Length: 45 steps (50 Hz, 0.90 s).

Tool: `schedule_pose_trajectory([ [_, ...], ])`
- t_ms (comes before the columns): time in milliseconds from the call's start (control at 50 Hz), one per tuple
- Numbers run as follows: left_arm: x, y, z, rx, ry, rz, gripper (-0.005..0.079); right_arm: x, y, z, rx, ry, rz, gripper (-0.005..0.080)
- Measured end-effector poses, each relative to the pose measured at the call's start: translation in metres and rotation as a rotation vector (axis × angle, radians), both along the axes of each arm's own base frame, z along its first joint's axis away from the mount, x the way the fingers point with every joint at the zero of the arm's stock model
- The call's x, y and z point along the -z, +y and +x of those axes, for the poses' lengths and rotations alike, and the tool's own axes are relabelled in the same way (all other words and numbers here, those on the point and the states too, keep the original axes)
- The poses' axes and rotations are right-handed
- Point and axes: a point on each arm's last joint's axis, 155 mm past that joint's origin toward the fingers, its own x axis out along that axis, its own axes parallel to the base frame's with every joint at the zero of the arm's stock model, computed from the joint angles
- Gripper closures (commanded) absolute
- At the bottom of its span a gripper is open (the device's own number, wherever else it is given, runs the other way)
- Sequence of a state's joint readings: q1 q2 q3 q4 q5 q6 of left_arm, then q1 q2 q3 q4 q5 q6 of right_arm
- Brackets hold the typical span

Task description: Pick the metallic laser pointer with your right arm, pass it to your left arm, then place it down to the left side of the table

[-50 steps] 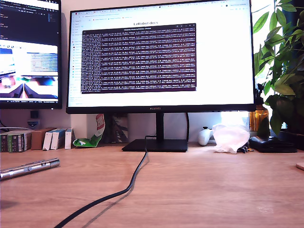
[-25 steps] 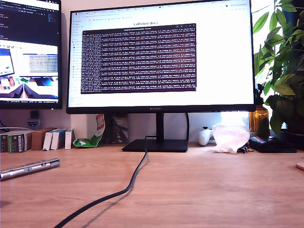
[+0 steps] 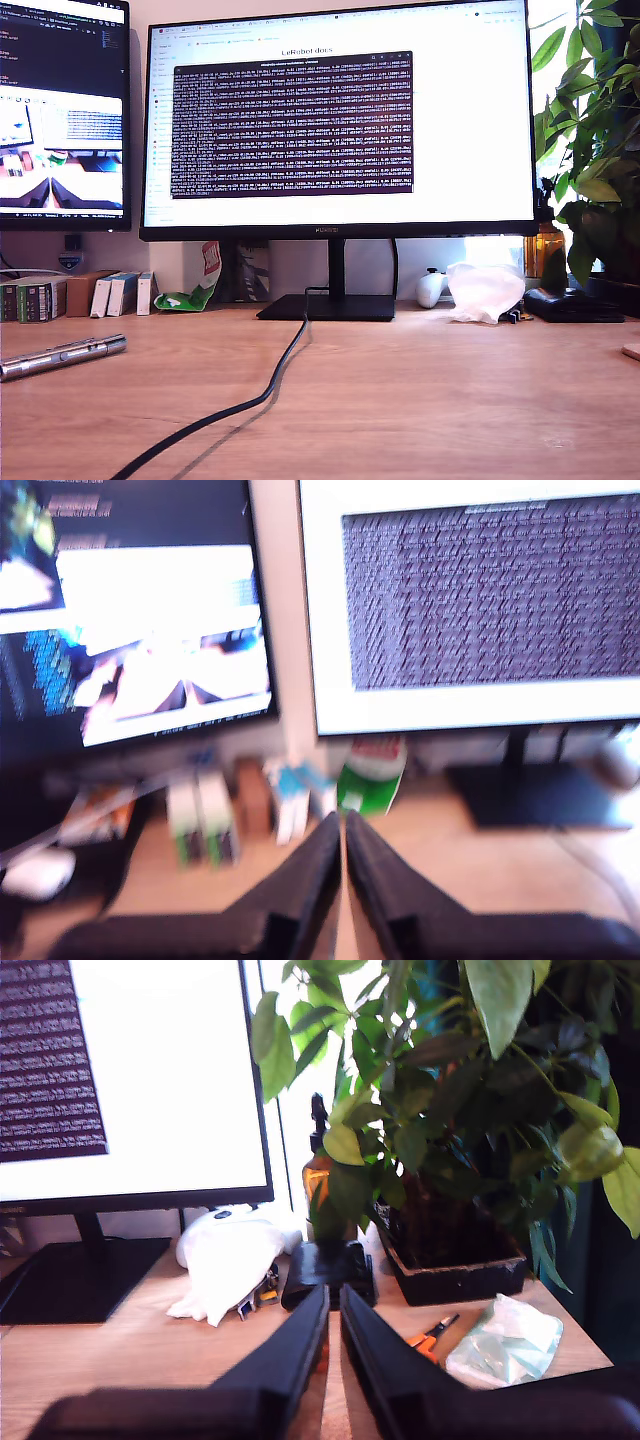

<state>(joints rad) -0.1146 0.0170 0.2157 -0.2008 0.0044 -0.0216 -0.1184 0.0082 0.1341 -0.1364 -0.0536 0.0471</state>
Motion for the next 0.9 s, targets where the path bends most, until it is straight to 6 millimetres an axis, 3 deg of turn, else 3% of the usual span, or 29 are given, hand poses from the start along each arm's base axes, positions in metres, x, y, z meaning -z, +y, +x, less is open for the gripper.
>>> schedule_pose_trajectory([
  [160, 0.033, 0.007, 0.003, -0.041, 0.081, 0.011, 0.0752, 0.007, 0.003, 0.0, -0.015, 0.029, -0.016, 0.0752],
  [380, 0.046, 0.013, 0.005, -0.072, 0.111, 0.043, 0.0752, 0.012, 0.005, 0.001, -0.025, 0.041, -0.042, 0.0752],
  [600, 0.064, 0.016, 0.007, -0.091, 0.149, 0.056, 0.0752, 0.055, 0.008, 0.005, -0.043, 0.138, -0.05, 0.0752],
  [760, 0.093, 0.016, 0.009, -0.097, 0.208, 0.059, 0.0752, 0.058, 0.009, 0.005, -0.047, 0.144, -0.058, 0.0752],
  [900, 0.098, 0.026, 0.009, -0.153, 0.217, 0.052, 0.0752, 0.059, 0.009, 0.005, -0.049, 0.145, -0.059, 0.0752],
])
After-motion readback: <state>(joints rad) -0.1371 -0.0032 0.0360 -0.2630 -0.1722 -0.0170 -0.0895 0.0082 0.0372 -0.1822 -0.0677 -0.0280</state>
